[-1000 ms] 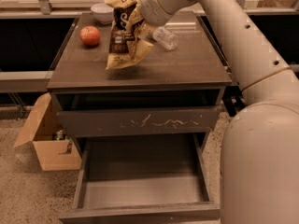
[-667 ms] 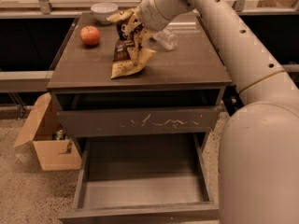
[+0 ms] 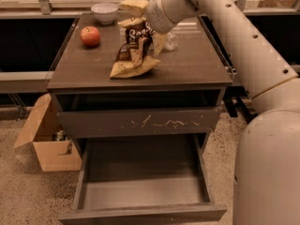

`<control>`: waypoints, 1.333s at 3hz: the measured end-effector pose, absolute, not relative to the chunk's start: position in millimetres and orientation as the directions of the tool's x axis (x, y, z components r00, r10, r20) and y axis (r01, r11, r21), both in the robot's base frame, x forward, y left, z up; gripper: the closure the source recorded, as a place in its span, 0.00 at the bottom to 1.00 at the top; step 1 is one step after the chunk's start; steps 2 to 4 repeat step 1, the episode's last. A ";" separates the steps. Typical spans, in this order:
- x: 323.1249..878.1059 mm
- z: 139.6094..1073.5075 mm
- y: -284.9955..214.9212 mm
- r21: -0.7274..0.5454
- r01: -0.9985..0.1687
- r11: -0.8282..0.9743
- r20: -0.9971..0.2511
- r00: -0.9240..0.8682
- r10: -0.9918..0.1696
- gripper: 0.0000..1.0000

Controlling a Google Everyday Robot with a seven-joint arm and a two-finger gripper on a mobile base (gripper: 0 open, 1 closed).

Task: Pick brown chip bag from middle drawer and place on counter

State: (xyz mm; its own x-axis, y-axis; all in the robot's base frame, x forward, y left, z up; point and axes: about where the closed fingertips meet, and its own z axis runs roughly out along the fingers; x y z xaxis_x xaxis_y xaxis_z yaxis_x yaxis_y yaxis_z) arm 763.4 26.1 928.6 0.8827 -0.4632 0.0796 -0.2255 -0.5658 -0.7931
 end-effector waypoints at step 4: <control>750.1 947.6 -1.0 -0.823 -0.217 -0.525 0.105 0.850 -0.516 0.00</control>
Offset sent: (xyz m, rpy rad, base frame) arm 0.0000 0.0000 0.0000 0.0000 0.0000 0.0000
